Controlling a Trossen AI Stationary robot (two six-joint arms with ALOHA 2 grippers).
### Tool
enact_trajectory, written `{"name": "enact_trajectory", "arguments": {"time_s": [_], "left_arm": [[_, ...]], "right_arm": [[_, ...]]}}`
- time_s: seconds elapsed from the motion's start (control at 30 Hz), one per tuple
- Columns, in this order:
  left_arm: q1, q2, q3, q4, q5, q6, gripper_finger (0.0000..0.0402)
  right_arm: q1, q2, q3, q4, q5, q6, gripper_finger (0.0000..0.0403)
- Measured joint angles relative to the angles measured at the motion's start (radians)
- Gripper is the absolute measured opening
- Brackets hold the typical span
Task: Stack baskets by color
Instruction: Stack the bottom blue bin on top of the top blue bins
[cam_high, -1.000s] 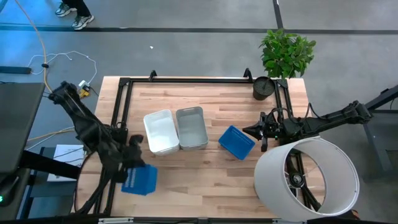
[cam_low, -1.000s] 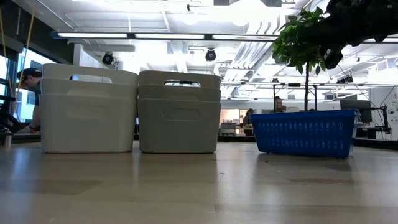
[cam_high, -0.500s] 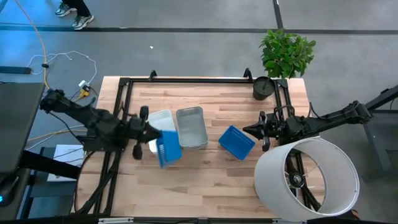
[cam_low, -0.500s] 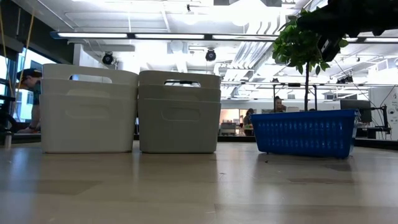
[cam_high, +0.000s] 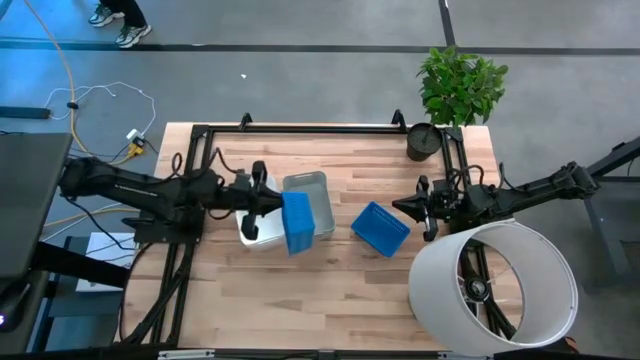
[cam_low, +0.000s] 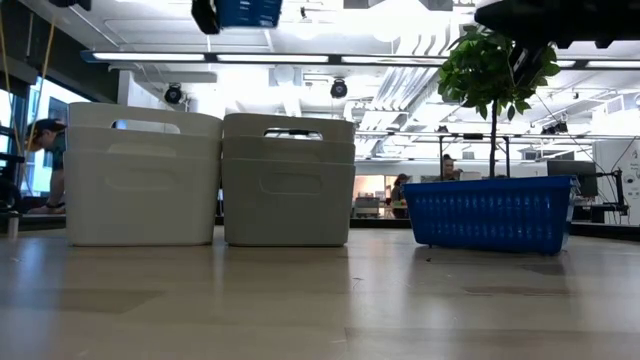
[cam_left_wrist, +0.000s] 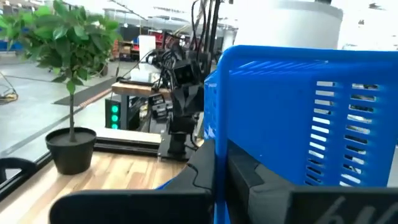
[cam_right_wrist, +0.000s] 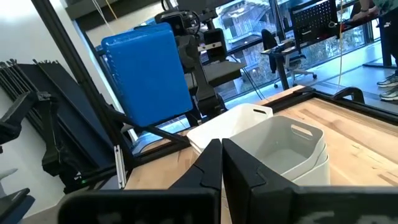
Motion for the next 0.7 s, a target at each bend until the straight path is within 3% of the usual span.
{"name": "enact_trajectory", "arguments": {"time_s": [0.27,0.7], "left_arm": [[0.058,0.06,0.0,0.019,0.053,0.0,0.0],[0.058,0.075,0.011,-0.004,0.046,0.018,0.0]], "right_arm": [[0.0,0.0,0.0,0.005,0.003,-0.006,0.0],[0.0,0.0,0.0,0.008,0.012,-0.007,0.0]]}}
